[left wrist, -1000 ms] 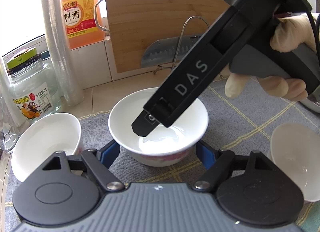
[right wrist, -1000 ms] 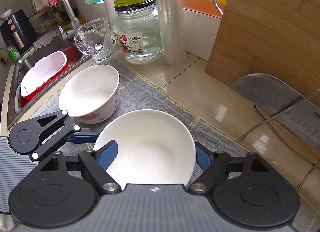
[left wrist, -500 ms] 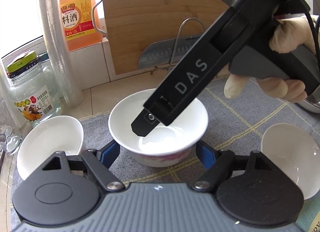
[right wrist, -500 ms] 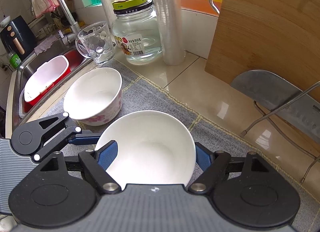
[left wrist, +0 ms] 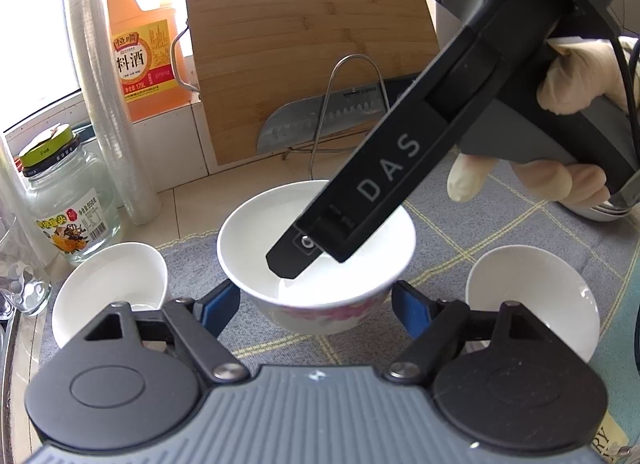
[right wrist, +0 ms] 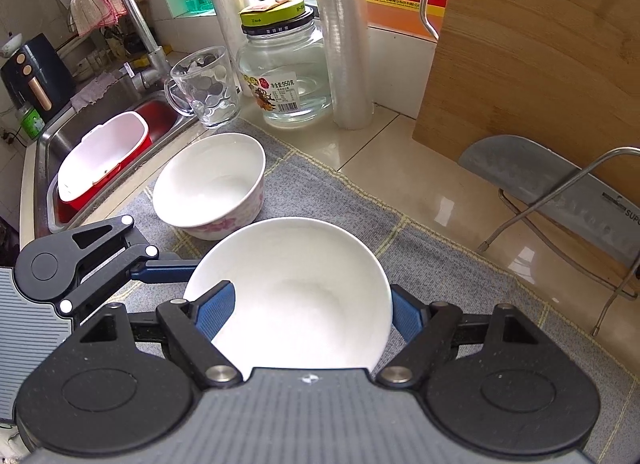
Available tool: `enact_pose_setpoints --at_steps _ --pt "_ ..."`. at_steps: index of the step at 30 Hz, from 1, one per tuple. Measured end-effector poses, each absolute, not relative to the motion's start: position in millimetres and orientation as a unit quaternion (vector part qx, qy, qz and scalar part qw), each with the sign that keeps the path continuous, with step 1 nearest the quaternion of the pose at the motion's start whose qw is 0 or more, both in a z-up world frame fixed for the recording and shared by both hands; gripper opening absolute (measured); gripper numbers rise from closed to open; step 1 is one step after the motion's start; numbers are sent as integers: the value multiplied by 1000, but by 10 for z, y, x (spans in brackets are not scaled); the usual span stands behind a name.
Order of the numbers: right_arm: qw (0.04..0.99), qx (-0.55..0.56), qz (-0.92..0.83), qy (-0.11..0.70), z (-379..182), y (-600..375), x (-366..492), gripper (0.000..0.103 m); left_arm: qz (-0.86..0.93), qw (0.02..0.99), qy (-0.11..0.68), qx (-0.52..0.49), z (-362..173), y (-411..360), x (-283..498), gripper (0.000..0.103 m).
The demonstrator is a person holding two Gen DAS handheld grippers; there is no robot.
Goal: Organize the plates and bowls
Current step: 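Lift the bowl with the right gripper and carry it over the other bowl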
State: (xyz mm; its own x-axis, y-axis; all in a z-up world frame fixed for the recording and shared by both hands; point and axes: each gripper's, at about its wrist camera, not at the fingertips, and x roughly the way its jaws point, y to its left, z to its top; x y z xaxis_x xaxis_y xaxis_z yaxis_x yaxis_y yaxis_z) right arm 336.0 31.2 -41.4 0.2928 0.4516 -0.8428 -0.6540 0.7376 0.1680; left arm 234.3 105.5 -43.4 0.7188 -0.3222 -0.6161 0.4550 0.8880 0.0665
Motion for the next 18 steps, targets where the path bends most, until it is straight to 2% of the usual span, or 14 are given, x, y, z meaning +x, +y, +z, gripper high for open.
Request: enact_pose_setpoints --at_steps 18 --pt "816 -100 331 463 -131 91 2858 86 -241 914 302 120 -239 898 1973 83"
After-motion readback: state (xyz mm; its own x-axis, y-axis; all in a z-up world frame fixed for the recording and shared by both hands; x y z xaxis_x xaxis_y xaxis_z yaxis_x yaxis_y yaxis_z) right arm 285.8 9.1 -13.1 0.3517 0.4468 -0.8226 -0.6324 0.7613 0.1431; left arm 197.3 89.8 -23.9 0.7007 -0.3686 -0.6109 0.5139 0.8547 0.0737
